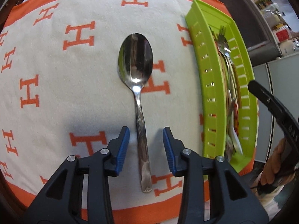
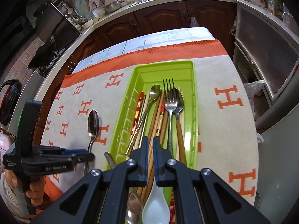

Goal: Organize utensils
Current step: 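Lift the large spoon with the left gripper and carry it over the tray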

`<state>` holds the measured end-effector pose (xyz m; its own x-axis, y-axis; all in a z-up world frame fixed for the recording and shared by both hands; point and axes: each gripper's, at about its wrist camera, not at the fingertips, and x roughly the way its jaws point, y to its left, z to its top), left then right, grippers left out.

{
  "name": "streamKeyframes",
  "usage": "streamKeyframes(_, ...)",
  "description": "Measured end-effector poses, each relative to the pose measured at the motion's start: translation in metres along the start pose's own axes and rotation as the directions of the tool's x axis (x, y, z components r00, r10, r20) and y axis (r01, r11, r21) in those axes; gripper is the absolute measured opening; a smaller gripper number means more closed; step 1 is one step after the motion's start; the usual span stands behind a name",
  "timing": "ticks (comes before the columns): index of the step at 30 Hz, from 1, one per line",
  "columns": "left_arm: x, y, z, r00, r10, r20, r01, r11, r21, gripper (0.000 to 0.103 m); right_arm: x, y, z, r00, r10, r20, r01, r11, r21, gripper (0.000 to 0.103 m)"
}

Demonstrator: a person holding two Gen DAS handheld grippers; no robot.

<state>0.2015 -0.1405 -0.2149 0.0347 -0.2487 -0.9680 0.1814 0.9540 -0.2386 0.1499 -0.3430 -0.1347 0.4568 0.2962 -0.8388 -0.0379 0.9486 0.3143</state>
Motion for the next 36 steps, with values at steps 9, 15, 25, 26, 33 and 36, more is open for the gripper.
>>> streamKeyframes(9,-0.006,-0.007,-0.044,0.990,0.025,0.136,-0.047,0.986,0.162,0.021,-0.001,0.000,-0.007,1.000,0.002,-0.006,-0.002,1.000,0.012,0.005)
streamKeyframes(15,-0.002,-0.005,-0.034,0.994,-0.006,0.110,-0.007,0.993,0.118,0.007,0.006,0.004,-0.012,1.000,0.004,-0.022,-0.004,1.000,0.012,0.005)
streamKeyframes(25,-0.014,-0.009,-0.039,0.986,0.007,0.164,-0.025,0.994,0.111,0.007,-0.005,0.023,-0.017,0.997,0.070,-0.013,-0.071,0.997,-0.038,0.005)
streamKeyframes(26,-0.017,-0.008,-0.040,0.986,0.003,0.169,-0.022,0.994,0.110,0.007,-0.006,0.026,-0.017,0.996,0.083,-0.015,-0.083,0.996,-0.042,0.005)
streamKeyframes(33,-0.040,0.003,-0.049,0.984,-0.028,0.176,0.011,0.995,0.096,0.000,0.009,0.048,-0.021,0.972,0.218,-0.088,-0.220,0.976,-0.012,0.005)
streamKeyframes(36,-0.032,0.004,-0.047,0.988,-0.020,0.151,0.007,0.997,0.083,0.000,0.024,0.053,-0.022,0.952,0.272,-0.139,-0.270,0.962,0.039,0.005)
